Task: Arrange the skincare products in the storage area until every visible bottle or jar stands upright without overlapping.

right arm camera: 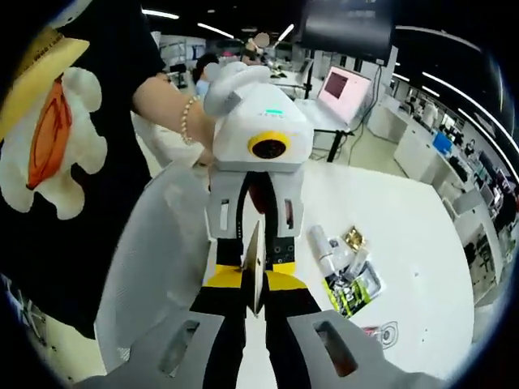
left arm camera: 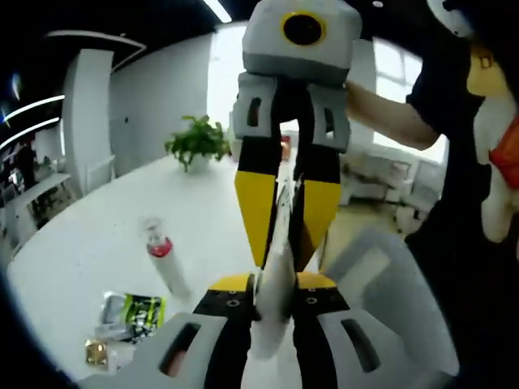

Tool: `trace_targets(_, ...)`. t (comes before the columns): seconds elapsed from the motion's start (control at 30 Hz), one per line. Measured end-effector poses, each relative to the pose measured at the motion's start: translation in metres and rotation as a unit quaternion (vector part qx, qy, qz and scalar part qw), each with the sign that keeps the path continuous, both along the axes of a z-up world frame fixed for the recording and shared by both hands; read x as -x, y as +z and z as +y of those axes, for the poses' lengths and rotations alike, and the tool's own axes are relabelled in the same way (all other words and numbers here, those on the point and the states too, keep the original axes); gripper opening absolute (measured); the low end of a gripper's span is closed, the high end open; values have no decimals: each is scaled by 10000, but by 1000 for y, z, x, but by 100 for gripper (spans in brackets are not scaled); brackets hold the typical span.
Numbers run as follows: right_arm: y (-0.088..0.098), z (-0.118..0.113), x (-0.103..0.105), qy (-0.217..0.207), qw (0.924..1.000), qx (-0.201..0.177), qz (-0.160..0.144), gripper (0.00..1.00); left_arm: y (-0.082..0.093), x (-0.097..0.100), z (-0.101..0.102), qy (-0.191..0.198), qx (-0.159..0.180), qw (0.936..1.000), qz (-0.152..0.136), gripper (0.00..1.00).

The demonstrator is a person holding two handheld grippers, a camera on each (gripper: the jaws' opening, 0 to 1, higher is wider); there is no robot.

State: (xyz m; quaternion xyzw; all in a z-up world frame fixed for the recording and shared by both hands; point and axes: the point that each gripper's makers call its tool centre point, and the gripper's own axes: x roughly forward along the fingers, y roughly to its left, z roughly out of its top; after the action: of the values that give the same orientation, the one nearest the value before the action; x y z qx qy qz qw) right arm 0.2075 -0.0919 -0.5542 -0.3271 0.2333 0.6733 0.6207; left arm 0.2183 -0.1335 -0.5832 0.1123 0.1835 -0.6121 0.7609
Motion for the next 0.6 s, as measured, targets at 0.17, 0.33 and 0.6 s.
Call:
trace_targets(0.17, -19, -2, -8, -67, 9999, 88, 90, 6, -25, -13, 2, 62, -151, 9998, 136, 20)
trace_targets(0.33, -39, -4, -13, -173, 9996, 131, 177, 6, -47, -19, 2, 53, -395, 9990, 202, 20)
trace_targets(0.6, -58, -6, -17, -280, 9989, 238, 289, 6, -68, -23, 3, 89, -479, 9983, 327, 20)
